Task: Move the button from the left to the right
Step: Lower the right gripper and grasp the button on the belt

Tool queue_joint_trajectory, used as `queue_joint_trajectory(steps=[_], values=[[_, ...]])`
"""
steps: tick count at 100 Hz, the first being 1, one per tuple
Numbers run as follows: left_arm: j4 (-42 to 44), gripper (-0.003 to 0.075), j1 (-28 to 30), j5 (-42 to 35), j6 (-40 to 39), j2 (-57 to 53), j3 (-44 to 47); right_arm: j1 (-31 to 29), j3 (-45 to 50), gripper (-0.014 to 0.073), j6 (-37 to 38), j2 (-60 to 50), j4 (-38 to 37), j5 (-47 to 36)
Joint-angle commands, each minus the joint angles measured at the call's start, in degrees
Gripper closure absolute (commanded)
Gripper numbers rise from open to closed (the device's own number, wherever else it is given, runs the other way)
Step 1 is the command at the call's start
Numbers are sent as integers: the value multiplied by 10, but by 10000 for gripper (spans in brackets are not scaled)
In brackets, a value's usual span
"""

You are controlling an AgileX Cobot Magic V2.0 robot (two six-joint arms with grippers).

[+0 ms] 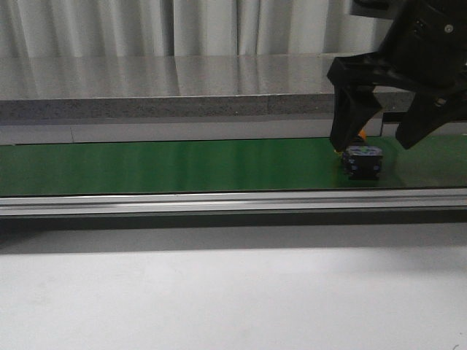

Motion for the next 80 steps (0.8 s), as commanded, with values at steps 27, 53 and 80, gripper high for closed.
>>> queue_joint_trajectory(steps=[27, 53, 80], values=[[-6, 741, -4, -43, -2, 3, -15, -2, -27, 22, -6, 25, -51, -43], [-6, 741, -4, -43, -2, 3, -15, -2, -31, 472, -6, 27, -51, -15], [-6, 741, -4, -43, -2, 3, -15, -3, -119, 482, -6, 15, -107, 88]])
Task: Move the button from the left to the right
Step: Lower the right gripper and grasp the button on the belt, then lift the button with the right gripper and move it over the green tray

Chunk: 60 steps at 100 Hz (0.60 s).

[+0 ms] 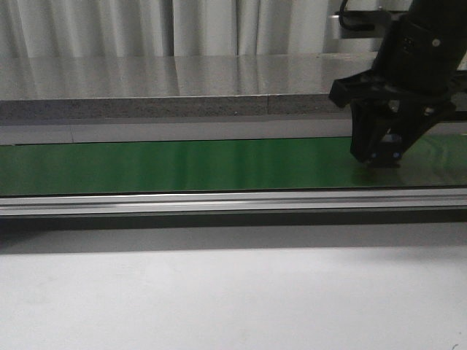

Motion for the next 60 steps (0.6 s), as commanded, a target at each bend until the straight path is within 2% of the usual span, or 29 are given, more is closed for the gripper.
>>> queue_joint_trajectory(steps=[1, 15, 30, 45, 60], values=[[-6, 741, -4, -43, -2, 3, -15, -4, -49, 482, -5, -37, -41, 17], [-6, 741, -4, -43, -2, 3, -15, -27, -96, 482, -18, -50, -92, 49], [-6, 741, -4, -43, -2, 3, -15, -90, -118, 482, -84, -56, -79, 59], [-6, 741, -4, -43, -2, 3, -15, -191, -119, 482, -190, -56, 6, 55], [-6, 741, -4, -43, -2, 3, -15, -299, -119, 482, -362, -56, 137, 50]])
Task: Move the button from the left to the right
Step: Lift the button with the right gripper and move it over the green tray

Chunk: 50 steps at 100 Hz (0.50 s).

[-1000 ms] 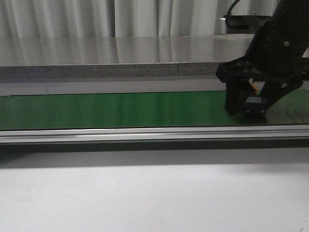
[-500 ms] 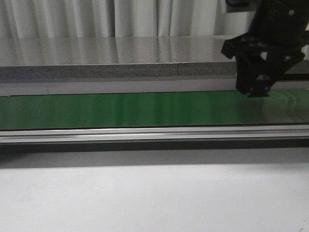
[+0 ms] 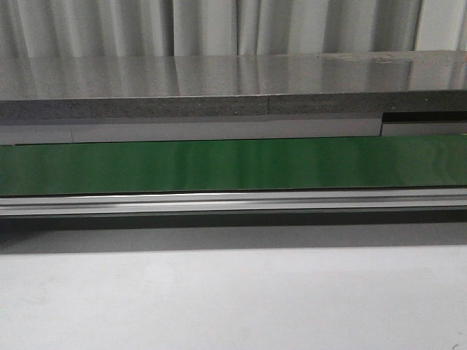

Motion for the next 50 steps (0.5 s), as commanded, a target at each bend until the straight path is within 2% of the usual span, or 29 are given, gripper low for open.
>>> queue_joint_trajectory(steps=[1, 11, 25, 50], values=[[-6, 741, -4, -43, -2, 3, -15, -61, -20, 482, -102, -29, 85, -22], [-6, 741, -4, -43, -2, 3, -15, -127, -20, 482, -184, -25, 145, -26], [-6, 741, -4, -43, -2, 3, -15, -196, -19, 482, -203, -4, 172, -26], [-6, 741, -4, -43, -2, 3, -15, -227, -18, 482, -211, 64, 161, -21]])
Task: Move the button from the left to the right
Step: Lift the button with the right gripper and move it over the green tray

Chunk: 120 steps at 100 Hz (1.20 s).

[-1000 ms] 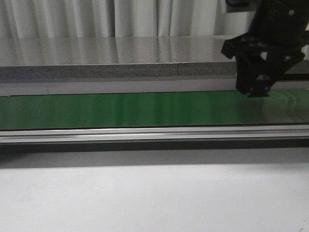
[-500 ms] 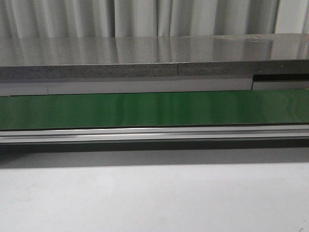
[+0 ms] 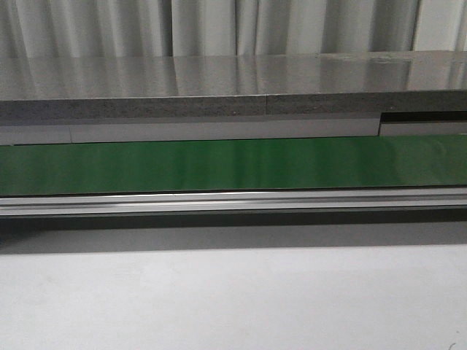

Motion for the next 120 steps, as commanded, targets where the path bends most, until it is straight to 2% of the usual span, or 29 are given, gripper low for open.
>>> queue_joint_trajectory(steps=[1, 30, 77, 86, 103, 120], values=[[-6, 741, -4, -43, -2, 3, -15, -4, -17, 482, -14, -2, 14, -10], [-6, 741, -4, -43, -2, 3, -15, -4, -17, 482, -30, 59, -25, 3], [-6, 741, -4, -43, -2, 3, -15, -4, -17, 472, -30, 83, -31, -2], [-6, 741, -4, -43, -2, 3, -15, -4, -17, 419, -30, 83, -31, 2], [-6, 741, -4, -43, -2, 3, -15, -4, -17, 241, -30, 83, -31, 7], [-6, 741, -4, -43, -2, 3, -15, -4, -17, 207, -29, 83, -31, 8]])
